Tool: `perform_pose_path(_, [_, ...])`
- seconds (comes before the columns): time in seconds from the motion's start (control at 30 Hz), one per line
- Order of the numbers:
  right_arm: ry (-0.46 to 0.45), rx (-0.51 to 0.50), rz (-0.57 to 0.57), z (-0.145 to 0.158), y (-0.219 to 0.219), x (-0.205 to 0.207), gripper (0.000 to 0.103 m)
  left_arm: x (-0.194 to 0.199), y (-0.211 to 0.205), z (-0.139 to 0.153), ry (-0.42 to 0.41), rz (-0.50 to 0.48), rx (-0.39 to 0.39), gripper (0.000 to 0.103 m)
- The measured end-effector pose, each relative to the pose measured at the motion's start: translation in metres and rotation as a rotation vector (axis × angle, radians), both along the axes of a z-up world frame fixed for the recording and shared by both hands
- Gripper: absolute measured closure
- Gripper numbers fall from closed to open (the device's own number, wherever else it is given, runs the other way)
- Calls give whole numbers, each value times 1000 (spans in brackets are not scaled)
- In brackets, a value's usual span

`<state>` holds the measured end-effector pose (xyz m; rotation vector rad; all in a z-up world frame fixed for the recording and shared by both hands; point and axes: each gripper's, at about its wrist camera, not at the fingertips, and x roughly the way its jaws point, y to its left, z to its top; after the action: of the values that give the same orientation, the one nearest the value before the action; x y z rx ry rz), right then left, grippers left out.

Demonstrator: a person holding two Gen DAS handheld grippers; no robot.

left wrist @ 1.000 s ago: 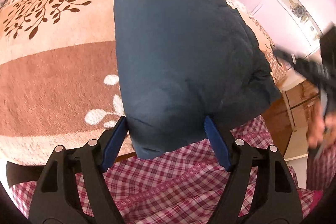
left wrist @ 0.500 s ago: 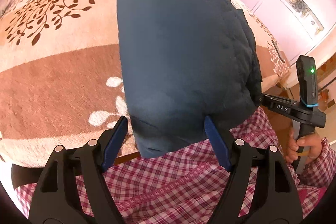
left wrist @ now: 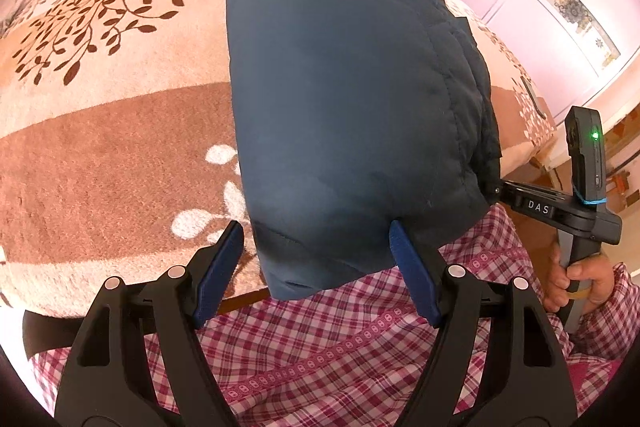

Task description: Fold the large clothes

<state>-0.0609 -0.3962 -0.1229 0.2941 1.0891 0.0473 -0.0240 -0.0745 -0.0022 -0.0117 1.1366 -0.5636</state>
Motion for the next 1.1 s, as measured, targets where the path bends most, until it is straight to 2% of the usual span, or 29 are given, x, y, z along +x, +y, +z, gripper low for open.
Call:
perform_pose_path(0.47, [1,-26,5,0,3,0,103,0,0,0,0,1,2,29])
perform_pose_path(0.73, [-1,4,1,3,1,-1,103,5,8,6,-22,17,-23,23])
perform_pose_path(0.83, [-4,26,-2,4,-2,-3,103,11,17,14,-29,44,-73,18])
perform_pose_path(0.97, [-5,62,-4,3,-5,-5,103,24,31,24,2,96,-186,9])
perform_pose_path(1.1, [3,94,5,6,-8,-7,103,44,34,25,49,125,-268,6])
